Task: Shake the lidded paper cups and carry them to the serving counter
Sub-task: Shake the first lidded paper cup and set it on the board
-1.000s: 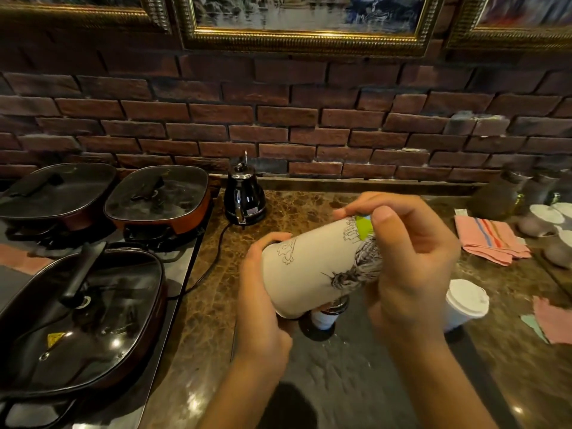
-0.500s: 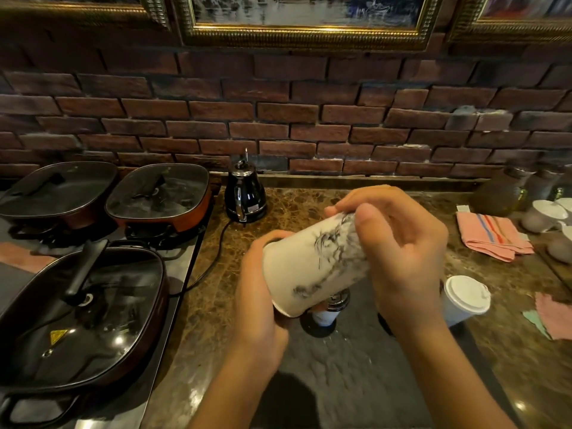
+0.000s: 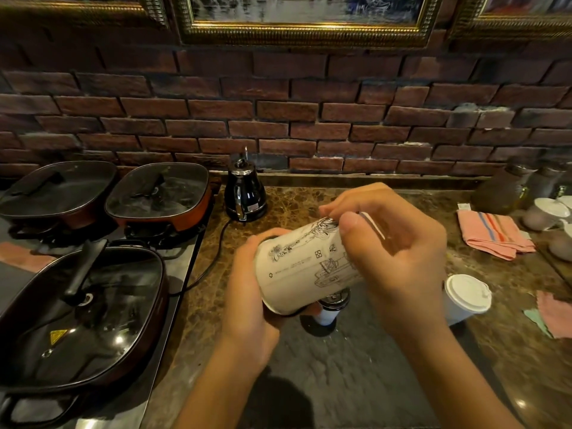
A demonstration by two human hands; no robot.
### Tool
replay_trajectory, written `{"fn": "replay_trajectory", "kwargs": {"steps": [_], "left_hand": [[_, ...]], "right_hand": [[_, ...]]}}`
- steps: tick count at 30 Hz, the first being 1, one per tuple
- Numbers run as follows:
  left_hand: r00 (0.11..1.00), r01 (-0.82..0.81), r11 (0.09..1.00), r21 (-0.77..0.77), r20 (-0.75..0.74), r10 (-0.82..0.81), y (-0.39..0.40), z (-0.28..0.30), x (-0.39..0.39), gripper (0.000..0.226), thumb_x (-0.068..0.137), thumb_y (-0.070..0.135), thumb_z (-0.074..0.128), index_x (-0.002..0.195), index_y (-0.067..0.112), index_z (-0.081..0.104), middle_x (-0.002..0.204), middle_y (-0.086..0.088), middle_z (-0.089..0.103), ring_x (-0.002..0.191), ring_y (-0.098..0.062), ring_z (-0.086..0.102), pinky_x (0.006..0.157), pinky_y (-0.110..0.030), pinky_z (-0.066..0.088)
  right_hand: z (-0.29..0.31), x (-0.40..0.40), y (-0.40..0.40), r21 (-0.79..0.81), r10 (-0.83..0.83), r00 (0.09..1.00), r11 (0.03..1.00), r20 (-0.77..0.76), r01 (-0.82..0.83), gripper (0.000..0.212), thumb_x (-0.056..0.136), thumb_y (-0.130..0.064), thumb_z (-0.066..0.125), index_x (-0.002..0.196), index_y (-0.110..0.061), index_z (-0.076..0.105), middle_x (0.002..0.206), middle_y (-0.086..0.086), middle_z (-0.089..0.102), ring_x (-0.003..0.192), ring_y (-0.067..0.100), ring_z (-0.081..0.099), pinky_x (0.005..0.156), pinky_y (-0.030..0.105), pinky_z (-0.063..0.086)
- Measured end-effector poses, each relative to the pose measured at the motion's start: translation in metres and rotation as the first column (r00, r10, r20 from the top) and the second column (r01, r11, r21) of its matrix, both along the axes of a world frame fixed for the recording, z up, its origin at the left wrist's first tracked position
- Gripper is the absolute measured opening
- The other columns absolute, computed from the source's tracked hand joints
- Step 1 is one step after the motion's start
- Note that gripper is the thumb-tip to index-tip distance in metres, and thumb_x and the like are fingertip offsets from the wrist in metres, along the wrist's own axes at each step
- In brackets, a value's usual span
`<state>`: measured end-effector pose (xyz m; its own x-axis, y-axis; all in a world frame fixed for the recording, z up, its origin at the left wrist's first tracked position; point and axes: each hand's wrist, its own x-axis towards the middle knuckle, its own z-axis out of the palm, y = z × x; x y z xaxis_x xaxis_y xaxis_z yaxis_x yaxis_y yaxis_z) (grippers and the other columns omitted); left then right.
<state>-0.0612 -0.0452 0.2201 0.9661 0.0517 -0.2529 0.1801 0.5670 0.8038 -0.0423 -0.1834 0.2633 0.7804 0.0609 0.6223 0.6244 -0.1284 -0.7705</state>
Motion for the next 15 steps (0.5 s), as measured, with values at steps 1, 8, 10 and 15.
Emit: {"fn": "replay_trajectory", "kwargs": {"steps": [1,8,10,15], "left_hand": [[0.995,-0.091,0.993,0.074,0.058,0.087,-0.001,-0.003,-0.001,0.039,0.081,0.053,0.055,0.104,0.025,0.069,0.1,-0.005,0.077,0.091,-0.03,0.075,0.057,-0.035,0.053],[0.862,-0.401,0.855,0.328,0.45,0.231,-0.004,-0.015,-0.007,0.029,0.093,0.046,0.038,0.115,0.041,0.056,0.107,0.011,0.066,0.094,-0.02,0.07,0.053,-0.034,0.056],[0.911,-0.332,0.909,0.252,0.336,0.24,-0.005,-0.013,-0.006,0.034,0.092,0.049,0.038,0.115,0.036,0.059,0.107,0.006,0.069,0.098,-0.026,0.07,0.054,-0.038,0.053],[0.967,-0.209,0.975,0.078,0.166,0.194,-0.015,-0.004,-0.008,0.034,0.105,0.042,0.033,0.116,0.03,0.062,0.111,-0.001,0.074,0.104,-0.028,0.071,0.071,-0.044,0.051]], "right_hand": [[-0.001,-0.002,0.003,0.053,-0.035,0.997,0.998,-0.073,0.039,0.013,0.088,-0.015,0.059,0.085,-0.009,0.07,0.087,0.006,0.069,0.088,0.02,0.066,0.07,0.029,0.052],[-0.017,0.007,0.006,0.299,-0.004,0.872,0.939,-0.489,0.172,0.02,0.094,-0.01,0.053,0.079,-0.009,0.068,0.074,0.007,0.064,0.067,0.018,0.062,0.056,0.035,0.044],[-0.016,0.003,0.005,0.266,-0.049,0.918,0.95,-0.393,0.165,0.017,0.094,-0.015,0.057,0.082,-0.013,0.068,0.08,0.012,0.066,0.075,0.031,0.064,0.059,0.042,0.046],[-0.009,0.005,0.006,0.21,-0.173,0.981,0.959,-0.085,0.187,0.015,0.09,-0.022,0.056,0.082,-0.02,0.069,0.085,0.01,0.069,0.084,0.035,0.065,0.065,0.054,0.051]]}}
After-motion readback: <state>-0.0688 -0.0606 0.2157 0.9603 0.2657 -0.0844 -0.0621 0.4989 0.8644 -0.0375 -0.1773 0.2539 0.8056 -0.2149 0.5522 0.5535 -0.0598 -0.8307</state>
